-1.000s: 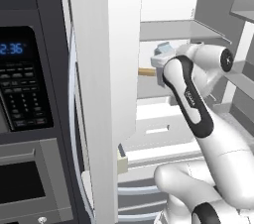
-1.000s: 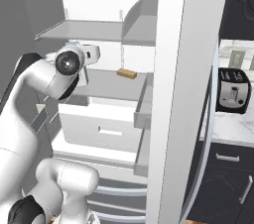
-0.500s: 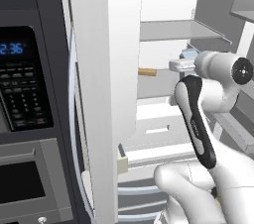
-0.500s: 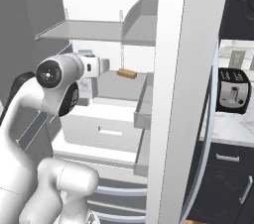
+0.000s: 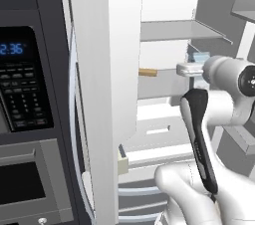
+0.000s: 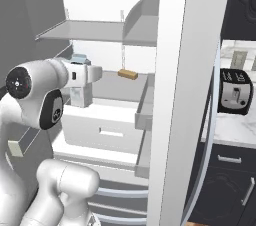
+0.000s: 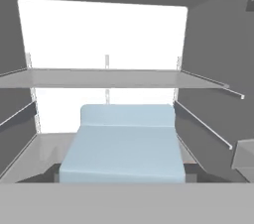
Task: Take out the milk from the fridge and place it on the tray on the counter. Then take the sugar cube near the tray and place it in the tray.
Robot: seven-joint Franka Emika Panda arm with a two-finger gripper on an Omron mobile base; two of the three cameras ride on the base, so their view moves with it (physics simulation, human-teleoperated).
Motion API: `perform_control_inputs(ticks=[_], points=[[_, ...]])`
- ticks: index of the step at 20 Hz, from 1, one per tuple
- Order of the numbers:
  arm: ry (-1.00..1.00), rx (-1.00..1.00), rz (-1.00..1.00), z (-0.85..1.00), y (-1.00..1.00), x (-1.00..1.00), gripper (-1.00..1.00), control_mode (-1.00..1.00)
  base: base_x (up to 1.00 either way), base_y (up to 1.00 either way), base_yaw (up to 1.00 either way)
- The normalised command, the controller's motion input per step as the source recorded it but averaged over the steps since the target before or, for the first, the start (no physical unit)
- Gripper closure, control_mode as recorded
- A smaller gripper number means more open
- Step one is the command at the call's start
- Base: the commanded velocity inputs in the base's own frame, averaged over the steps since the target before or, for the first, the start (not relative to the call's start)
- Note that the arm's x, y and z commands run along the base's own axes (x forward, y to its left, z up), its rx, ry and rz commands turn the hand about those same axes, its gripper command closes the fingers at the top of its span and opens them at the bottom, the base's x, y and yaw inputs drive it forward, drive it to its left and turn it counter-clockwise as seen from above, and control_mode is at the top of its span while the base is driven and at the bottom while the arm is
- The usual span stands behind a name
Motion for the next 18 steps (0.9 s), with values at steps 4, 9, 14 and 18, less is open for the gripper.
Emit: perform_control_inputs(ticks=[4, 9, 14, 18], points=[[0.08, 0.0, 0.0, 0.24, -0.02, -0.43, 1.0, -1.0, 0.0, 0.0, 0.0], [0.0, 0.0, 0.0, 0.19, 0.0, -0.66, 1.0, -1.0, 0.0, 0.0, 0.0], [0.0, 0.0, 0.0, 0.05, 0.01, -0.36, 1.0, 1.0, -0.6, 0.0, 0.0], [0.0, 0.0, 0.0, 0.0, 0.0, 0.0, 1.0, 1.0, -1.0, -0.01, 0.0]])
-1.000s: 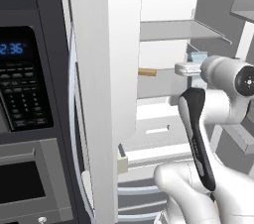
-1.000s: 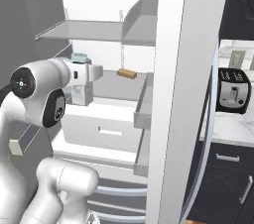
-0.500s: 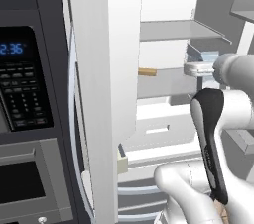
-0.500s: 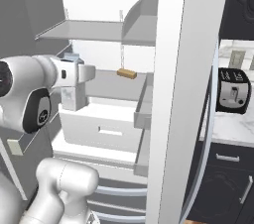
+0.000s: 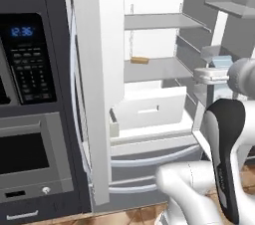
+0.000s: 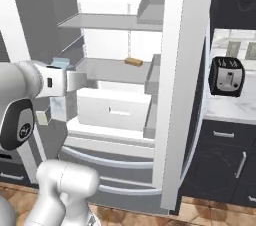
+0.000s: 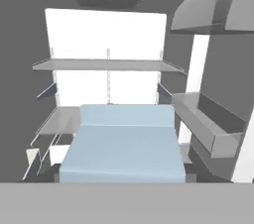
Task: Take out the milk from the fridge and place it on the tray on the counter. Then take the sugar cube near the tray and place it in the tray.
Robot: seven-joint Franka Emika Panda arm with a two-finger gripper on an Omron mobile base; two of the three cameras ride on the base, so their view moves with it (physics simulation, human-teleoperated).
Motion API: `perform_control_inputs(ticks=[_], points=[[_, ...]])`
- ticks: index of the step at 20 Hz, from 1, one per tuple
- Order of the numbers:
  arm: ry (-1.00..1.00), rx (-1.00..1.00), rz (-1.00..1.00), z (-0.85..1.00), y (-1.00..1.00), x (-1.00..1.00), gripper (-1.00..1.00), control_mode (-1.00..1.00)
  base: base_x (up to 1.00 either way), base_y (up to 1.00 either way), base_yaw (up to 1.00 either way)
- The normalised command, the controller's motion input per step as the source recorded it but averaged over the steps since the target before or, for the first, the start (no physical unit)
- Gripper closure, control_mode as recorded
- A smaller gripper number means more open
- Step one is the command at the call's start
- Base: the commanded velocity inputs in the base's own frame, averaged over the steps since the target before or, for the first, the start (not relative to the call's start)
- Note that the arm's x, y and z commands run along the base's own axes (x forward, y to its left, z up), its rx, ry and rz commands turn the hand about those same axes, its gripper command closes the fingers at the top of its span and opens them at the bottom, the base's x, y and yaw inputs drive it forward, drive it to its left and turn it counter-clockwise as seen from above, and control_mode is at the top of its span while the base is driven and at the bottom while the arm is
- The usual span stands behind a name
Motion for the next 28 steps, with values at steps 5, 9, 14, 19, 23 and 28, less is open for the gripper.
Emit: perform_control_inputs(ticks=[5, 9, 14, 19, 23, 28], points=[[0.0, 0.0, 0.0, 0.0, 0.0, 0.0, 1.0, 1.0, -1.0, 0.0, 0.0], [0.0, 0.0, 0.0, 0.0, 0.0, 0.0, 1.0, 1.0, -0.95, 0.12, 0.04], [0.0, 0.0, 0.0, 0.0, 0.0, 0.0, 1.0, 1.0, -0.2, 0.03, -0.34], [0.0, 0.0, 0.0, 0.0, 0.0, 0.0, 1.0, 1.0, 0.0, 0.0, -1.0], [0.0, 0.0, 0.0, 0.0, 0.0, 0.0, 1.0, 1.0, 0.0, 0.0, -1.0], [0.0, 0.0, 0.0, 0.0, 0.0, 0.0, 1.0, 1.0, 0.0, 0.0, -1.0]])
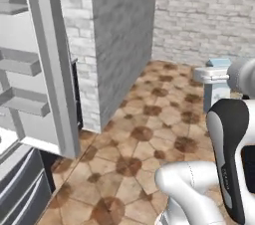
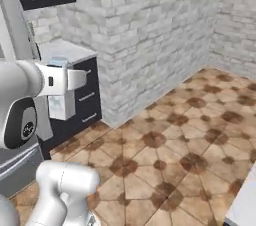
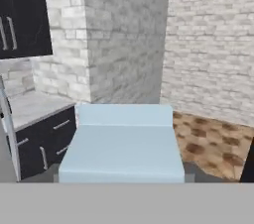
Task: Take out the milk from the fridge and place it on the tray on the counter. Then take the sugar cube near the tray and place it in the tray.
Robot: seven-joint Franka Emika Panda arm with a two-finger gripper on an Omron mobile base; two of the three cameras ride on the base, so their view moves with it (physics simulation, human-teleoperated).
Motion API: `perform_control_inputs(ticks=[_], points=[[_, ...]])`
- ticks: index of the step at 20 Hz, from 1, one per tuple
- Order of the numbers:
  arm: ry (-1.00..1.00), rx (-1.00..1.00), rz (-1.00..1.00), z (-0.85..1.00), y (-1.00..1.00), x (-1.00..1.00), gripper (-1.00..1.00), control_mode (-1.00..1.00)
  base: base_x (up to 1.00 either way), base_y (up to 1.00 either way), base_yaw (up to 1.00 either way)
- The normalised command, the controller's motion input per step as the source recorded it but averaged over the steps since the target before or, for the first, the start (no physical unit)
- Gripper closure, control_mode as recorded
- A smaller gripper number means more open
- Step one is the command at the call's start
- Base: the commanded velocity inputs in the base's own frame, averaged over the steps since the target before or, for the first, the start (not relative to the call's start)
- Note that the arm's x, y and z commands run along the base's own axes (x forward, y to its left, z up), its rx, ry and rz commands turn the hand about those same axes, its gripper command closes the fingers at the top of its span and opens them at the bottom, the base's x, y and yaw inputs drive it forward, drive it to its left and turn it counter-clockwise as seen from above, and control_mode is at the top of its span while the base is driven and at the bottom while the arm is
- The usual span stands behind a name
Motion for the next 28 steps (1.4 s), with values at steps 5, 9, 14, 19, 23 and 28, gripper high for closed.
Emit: perform_control_inputs(ticks=[5, 9, 14, 19, 23, 28], points=[[0.0, 0.0, 0.0, 0.0, 0.0, 0.0, 1.0, 1.0, 0.0, 0.0, -1.0], [0.0, 0.0, 0.0, 0.0, 0.0, 0.0, 1.0, 1.0, 0.0, 0.04, -1.0], [0.0, 0.0, 0.0, 0.0, 0.0, 0.0, 1.0, 1.0, 0.0, 0.09, -1.0], [0.0, 0.0, 0.0, 0.0, 0.0, 0.0, 1.0, 1.0, 0.0, 0.0, -1.0], [0.0, 0.0, 0.0, 0.0, 0.0, 0.0, 1.0, 1.0, 0.11, -0.13, -0.9], [0.0, 0.0, 0.0, 0.0, 0.0, 0.0, 1.0, 1.0, 0.91, -0.46, -0.2]])
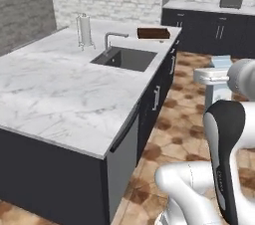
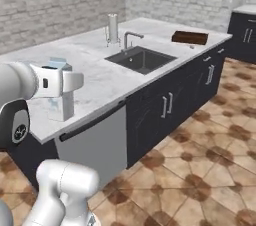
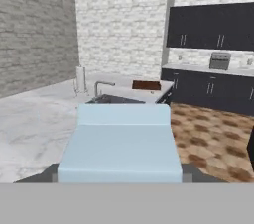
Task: Take out the milk from the fridge and place it on the tray on the counter. Then take the sugar cube near the tray and place it in the tray.
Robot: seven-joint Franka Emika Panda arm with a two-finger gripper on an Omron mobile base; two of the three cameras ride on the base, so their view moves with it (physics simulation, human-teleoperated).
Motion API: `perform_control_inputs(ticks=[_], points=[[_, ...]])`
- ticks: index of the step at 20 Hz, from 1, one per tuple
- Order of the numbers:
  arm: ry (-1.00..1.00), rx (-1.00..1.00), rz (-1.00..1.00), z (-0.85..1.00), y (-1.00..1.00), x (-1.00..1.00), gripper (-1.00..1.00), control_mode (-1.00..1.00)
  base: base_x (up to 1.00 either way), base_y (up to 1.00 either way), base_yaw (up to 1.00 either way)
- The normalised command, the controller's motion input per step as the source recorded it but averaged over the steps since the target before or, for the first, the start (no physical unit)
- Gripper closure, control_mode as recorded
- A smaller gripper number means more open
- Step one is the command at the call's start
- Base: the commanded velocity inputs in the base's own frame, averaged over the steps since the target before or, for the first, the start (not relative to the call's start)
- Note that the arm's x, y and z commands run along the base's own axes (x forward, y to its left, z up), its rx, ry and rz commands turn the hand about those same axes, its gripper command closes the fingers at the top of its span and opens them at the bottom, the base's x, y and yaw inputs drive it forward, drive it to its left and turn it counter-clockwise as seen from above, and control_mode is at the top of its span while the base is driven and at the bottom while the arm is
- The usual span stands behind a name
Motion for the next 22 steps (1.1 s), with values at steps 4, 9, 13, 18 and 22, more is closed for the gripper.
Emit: perform_control_inputs(ticks=[4, 9, 13, 18, 22], points=[[0.0, 0.0, 0.0, 0.0, 0.0, 0.0, 1.0, 1.0, 1.0, -0.99, 0.14], [0.0, 0.0, 0.0, 0.0, 0.0, 0.0, 1.0, 1.0, 1.0, -0.95, 0.21], [0.0, 0.0, 0.0, 0.0, 0.0, 0.0, 1.0, 1.0, 1.0, -0.95, 0.32], [0.0, 0.0, 0.0, 0.0, 0.0, 0.0, 1.0, 1.0, 1.0, -1.0, 0.36], [0.0, 0.0, 0.0, 0.0, 0.0, 0.0, 1.0, 1.0, 1.0, -1.0, 0.32]])
